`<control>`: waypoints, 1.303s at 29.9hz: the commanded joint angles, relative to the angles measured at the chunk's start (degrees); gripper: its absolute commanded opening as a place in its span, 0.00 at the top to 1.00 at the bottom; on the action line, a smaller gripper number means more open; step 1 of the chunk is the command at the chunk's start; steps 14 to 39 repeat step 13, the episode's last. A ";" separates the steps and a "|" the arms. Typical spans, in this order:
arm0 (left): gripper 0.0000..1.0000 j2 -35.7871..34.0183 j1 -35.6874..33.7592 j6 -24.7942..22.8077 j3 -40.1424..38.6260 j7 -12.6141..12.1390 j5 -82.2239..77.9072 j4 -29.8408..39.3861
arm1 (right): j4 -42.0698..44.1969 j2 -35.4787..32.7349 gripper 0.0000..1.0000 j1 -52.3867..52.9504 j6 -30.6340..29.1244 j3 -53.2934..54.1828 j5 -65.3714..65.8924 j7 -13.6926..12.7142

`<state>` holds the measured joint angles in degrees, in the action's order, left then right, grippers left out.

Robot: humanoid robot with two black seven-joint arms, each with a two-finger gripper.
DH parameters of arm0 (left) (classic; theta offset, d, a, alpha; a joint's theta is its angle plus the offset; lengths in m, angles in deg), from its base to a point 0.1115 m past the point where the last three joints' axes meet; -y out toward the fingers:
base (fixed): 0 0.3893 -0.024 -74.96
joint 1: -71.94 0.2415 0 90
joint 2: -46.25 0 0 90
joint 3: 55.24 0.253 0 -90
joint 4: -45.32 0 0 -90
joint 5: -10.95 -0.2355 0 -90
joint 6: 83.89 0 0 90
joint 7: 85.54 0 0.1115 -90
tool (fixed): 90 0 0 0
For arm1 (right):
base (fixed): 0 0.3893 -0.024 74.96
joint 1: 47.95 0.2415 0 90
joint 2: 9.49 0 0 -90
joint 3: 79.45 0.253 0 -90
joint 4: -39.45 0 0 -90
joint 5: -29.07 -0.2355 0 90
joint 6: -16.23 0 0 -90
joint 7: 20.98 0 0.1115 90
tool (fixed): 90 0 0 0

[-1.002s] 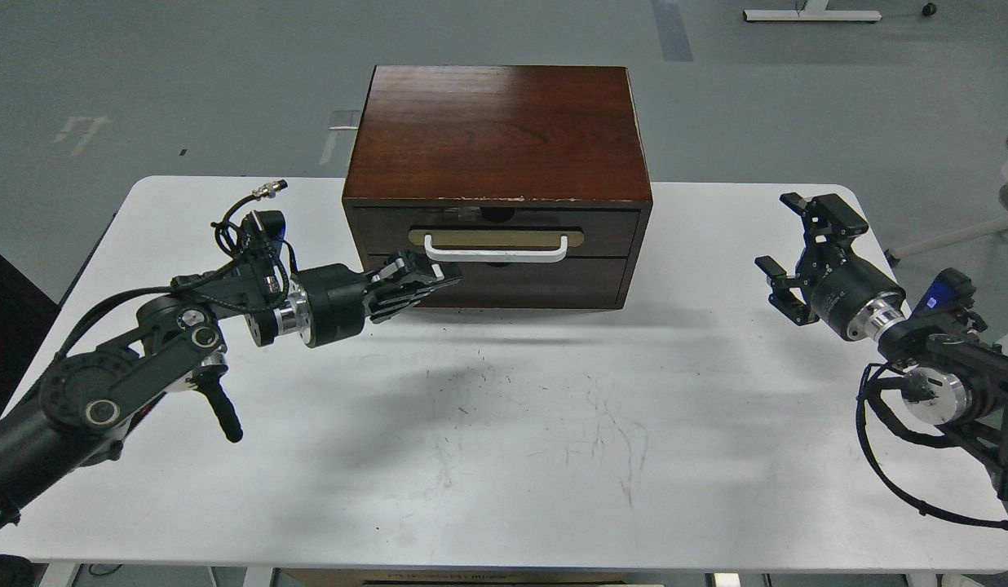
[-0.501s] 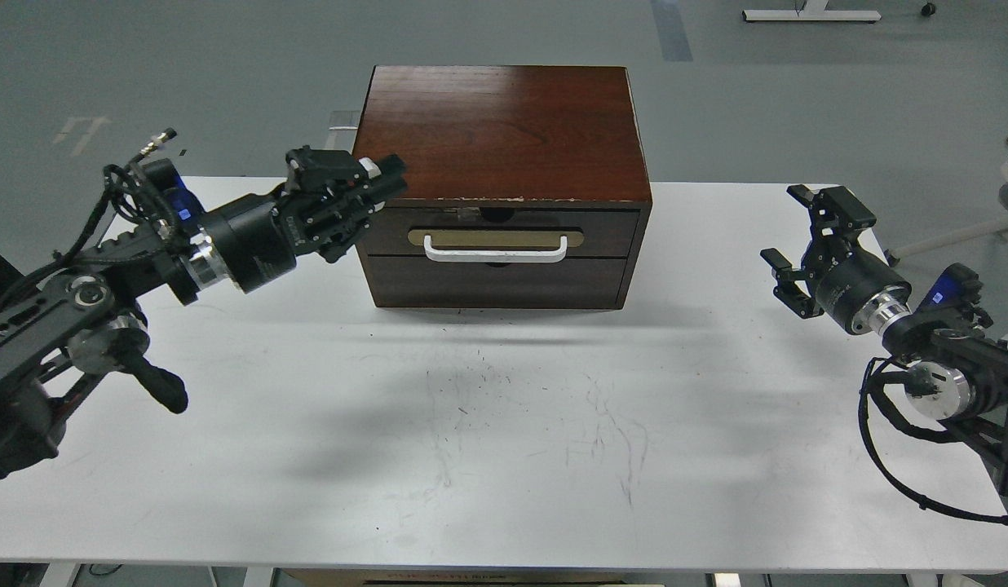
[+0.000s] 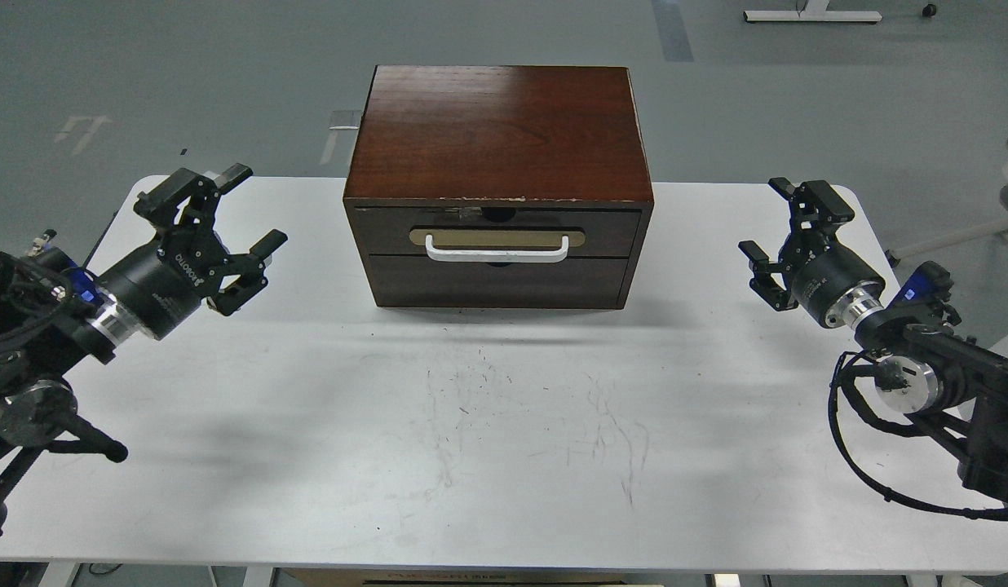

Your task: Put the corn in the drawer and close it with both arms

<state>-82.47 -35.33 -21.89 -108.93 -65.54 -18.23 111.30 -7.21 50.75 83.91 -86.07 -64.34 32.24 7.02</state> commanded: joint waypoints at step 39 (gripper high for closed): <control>0.00 3.91 2.77 0.00 -1.34 -0.50 -0.35 -6.39 | -0.36 0.93 0.00 -0.38 -0.44 0.97 -0.36 0.00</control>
